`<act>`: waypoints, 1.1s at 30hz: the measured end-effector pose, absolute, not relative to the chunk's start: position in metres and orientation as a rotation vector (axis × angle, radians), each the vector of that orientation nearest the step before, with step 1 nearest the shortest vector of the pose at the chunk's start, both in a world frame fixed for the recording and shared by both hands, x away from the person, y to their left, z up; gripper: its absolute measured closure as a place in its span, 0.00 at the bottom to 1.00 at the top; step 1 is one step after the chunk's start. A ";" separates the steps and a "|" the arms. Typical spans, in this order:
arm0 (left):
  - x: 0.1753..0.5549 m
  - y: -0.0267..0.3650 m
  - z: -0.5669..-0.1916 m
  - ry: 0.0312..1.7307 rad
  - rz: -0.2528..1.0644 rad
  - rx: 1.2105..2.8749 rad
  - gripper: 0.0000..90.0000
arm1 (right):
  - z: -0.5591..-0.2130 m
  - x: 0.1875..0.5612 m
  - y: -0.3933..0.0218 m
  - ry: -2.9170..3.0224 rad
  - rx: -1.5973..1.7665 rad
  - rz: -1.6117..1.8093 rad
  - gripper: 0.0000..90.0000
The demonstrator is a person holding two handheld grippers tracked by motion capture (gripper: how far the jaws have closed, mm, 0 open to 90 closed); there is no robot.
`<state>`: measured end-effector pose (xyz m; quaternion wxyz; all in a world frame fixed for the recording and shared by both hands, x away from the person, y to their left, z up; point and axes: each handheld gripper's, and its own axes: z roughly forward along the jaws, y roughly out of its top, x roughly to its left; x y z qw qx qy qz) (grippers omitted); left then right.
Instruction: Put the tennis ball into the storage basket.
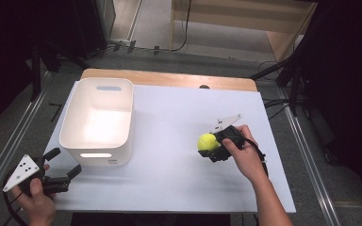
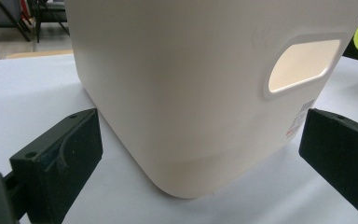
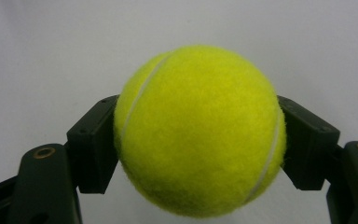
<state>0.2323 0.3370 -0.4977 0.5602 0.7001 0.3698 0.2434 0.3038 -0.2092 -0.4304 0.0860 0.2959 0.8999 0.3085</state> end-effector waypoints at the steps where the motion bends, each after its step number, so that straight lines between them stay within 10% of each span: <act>1: 0.232 0.337 -0.498 0.870 0.574 1.650 0.00 | -0.430 0.304 -0.208 2.685 0.881 0.920 0.25; 33: 0.232 0.338 -0.498 0.867 0.567 1.647 0.00 | -0.412 0.322 -0.173 2.707 0.785 0.956 0.25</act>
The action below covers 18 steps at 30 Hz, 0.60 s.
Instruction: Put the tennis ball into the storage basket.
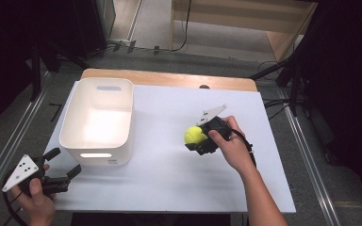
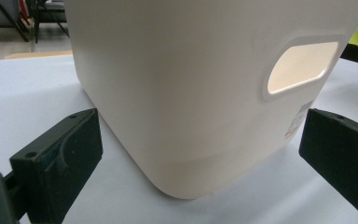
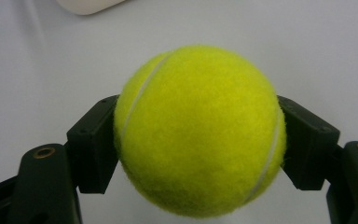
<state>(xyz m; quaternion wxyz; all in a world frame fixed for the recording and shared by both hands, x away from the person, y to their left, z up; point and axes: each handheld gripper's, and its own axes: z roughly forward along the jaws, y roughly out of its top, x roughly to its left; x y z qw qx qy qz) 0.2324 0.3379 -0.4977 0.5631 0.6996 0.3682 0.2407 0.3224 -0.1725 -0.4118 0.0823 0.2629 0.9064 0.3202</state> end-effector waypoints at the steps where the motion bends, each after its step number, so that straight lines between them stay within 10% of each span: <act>1: 0.232 0.338 -0.498 0.866 0.567 1.648 0.00 | -0.411 0.322 -0.171 2.708 0.788 0.954 0.25; 18: 0.232 0.338 -0.498 0.866 0.566 1.647 0.00 | -0.402 0.329 -0.156 2.723 0.750 0.971 0.25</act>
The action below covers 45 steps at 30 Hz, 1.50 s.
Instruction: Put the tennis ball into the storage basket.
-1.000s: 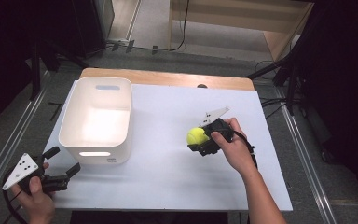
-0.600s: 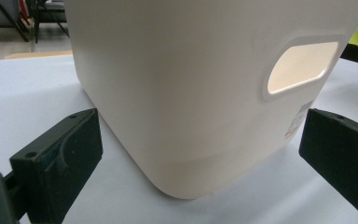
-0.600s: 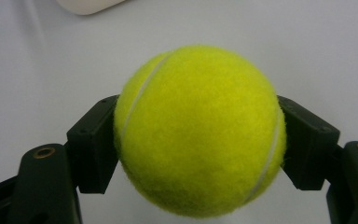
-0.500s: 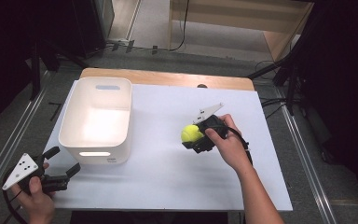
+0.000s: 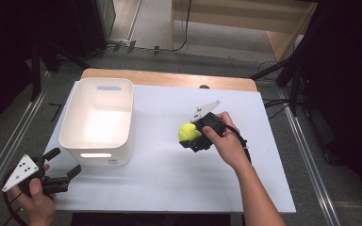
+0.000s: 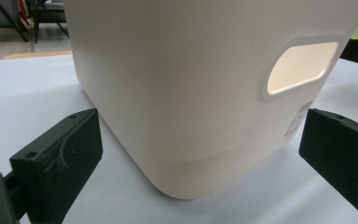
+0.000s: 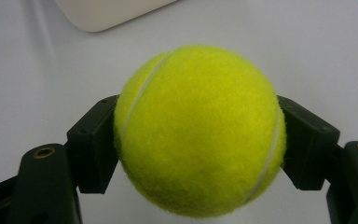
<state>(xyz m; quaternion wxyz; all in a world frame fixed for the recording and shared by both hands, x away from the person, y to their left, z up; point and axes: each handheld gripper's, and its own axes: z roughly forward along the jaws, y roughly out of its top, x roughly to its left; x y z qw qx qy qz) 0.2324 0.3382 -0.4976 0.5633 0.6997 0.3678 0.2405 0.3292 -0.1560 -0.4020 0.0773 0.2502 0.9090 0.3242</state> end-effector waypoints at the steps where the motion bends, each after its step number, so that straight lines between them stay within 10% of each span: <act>1: 0.232 0.338 -0.498 0.866 0.566 1.648 0.00 | -0.402 0.330 -0.155 2.726 0.738 0.973 0.25; 45: 0.232 0.338 -0.497 0.863 0.564 1.647 0.00 | -0.380 0.348 -0.109 2.757 0.634 1.015 0.25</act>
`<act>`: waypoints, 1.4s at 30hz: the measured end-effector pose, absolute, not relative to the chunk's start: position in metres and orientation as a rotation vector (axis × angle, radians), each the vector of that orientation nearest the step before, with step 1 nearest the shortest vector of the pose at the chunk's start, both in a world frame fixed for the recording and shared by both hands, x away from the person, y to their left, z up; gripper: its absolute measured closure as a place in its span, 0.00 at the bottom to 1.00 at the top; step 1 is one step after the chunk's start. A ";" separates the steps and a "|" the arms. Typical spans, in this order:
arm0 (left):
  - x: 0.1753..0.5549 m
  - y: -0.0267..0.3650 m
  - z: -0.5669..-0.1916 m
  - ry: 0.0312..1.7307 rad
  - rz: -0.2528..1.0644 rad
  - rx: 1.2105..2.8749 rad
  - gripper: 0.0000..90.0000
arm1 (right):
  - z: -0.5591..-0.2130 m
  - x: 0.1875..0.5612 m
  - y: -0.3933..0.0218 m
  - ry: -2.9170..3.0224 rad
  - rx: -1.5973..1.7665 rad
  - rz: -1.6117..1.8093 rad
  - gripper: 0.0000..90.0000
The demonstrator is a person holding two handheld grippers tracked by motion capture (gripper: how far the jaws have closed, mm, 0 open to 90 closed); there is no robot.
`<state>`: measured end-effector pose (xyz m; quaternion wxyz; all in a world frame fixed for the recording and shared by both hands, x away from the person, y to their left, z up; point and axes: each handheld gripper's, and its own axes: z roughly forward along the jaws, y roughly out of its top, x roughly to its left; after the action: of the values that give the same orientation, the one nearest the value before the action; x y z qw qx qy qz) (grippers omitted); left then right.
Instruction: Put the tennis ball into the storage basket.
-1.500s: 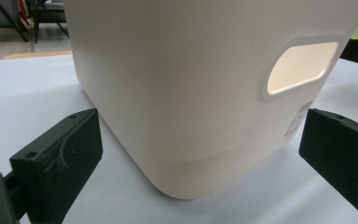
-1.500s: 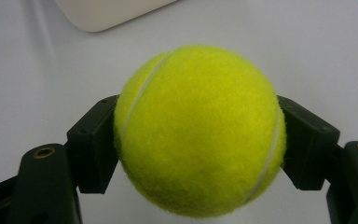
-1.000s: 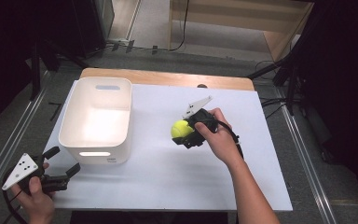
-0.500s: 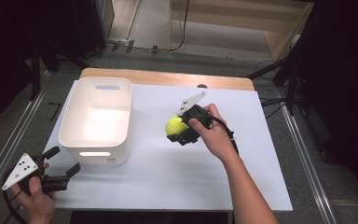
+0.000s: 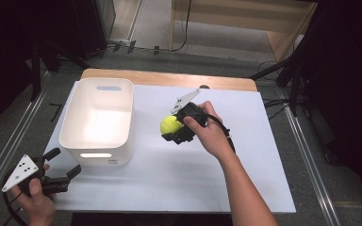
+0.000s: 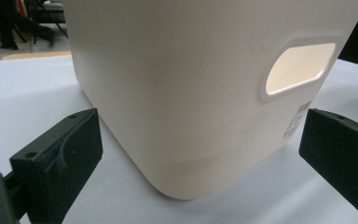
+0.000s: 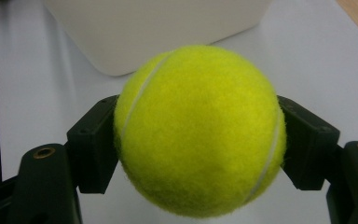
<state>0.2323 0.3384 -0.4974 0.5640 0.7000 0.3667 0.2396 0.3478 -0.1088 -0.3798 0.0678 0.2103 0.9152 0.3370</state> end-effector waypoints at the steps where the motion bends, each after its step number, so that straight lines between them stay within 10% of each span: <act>1: 0.232 0.338 -0.497 0.863 0.564 1.647 0.00 | -0.379 0.348 -0.108 2.758 0.630 1.018 0.25; 42: 0.232 0.339 -0.497 0.857 0.554 1.645 0.00 | -0.357 0.358 -0.061 2.783 0.536 1.063 0.25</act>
<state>0.2324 0.3391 -0.4974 0.5669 0.7001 0.3647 0.2358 0.3581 -0.0606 -0.3570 0.0574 0.1769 0.9179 0.3506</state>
